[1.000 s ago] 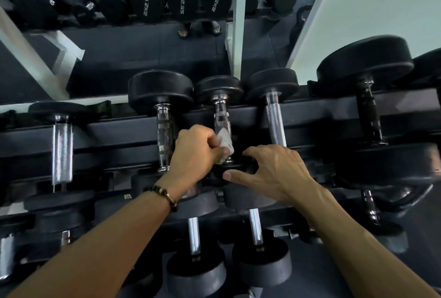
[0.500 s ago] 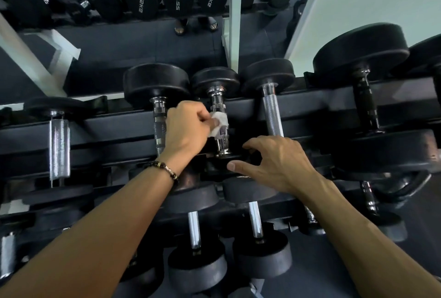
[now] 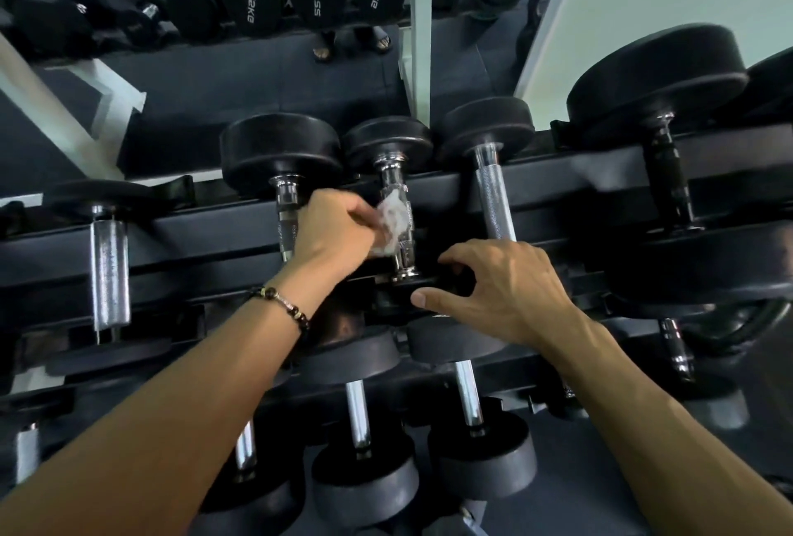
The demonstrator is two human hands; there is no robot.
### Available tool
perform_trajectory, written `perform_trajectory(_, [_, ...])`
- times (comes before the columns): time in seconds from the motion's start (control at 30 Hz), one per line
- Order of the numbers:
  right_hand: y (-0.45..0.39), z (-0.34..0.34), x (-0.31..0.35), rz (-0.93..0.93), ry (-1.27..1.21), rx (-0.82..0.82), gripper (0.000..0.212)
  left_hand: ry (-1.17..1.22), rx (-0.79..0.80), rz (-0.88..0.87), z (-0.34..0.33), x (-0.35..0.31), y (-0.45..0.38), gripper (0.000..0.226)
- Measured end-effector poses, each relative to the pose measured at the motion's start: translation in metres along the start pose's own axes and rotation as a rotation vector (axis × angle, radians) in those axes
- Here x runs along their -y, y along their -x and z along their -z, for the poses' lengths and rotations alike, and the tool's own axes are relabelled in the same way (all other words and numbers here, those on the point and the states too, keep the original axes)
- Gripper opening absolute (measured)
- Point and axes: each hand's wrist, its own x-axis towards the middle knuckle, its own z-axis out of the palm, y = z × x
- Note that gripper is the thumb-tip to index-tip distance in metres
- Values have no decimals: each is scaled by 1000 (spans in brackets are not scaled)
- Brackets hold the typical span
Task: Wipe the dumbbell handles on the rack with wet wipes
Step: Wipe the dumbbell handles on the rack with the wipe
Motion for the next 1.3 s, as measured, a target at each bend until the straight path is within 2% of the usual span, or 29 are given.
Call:
perform_trajectory(0.07, [1, 0, 1, -4, -17, -14, 76, -125, 136, 55, -2, 6, 11, 25])
perform_trajectory(0.1, [1, 0, 1, -7, -29, -21, 76, -104, 142, 63, -2, 7, 13, 25])
perform_trajectory(0.2, [1, 1, 2, -12, -56, -29, 75, 262, -18, 125, 0, -2, 2, 28])
perform_trajectory(0.27, [0, 1, 2, -15, -57, -28, 75, 358, -113, 93, 1, -9, -8, 27])
perform_trajectory(0.43, [1, 1, 3, -22, -71, -38, 74, -63, -2, -136, -5, 0, 13, 25])
perform_trajectory(0.57, [1, 1, 4, -24, -82, -29, 74, 24, -152, -216, -6, -9, 3, 15])
perform_trajectory(0.63, [0, 1, 3, -21, -84, -30, 75, -53, -189, -282, -5, -15, 1, 11])
perform_trajectory(0.67, [0, 1, 2, -22, -87, -27, 75, -115, -161, -333, -4, -16, 5, 12])
perform_trajectory(0.73, [0, 0, 2, -22, -95, -28, 75, -206, 2, -413, -2, -12, 19, 12])
perform_trajectory(0.8, [0, -1, 1, -20, -93, -36, 73, -301, 162, -392, 0, -5, 27, 13])
perform_trajectory(0.83, [0, -1, 1, -17, -89, -39, 72, -323, 181, -381, 1, -3, 26, 16])
perform_trajectory(1.0, [-1, -2, 0, -15, -80, -31, 75, -266, -64, -490, 2, -17, 10, 13])
perform_trajectory(1.07, [-2, -3, -1, -11, -75, -35, 75, -319, 11, -535, -2, -15, 16, 13])
perform_trajectory(1.13, [-1, -3, -1, -8, -66, -46, 73, -409, 118, -512, -7, -8, 25, 13])
perform_trajectory(1.17, [-1, -3, -1, -9, -63, -49, 73, -412, 120, -501, -7, -6, 25, 15])
perform_trajectory(1.3, [-1, -2, 0, -24, -71, -32, 76, -308, -110, -563, -4, -13, 0, 18])
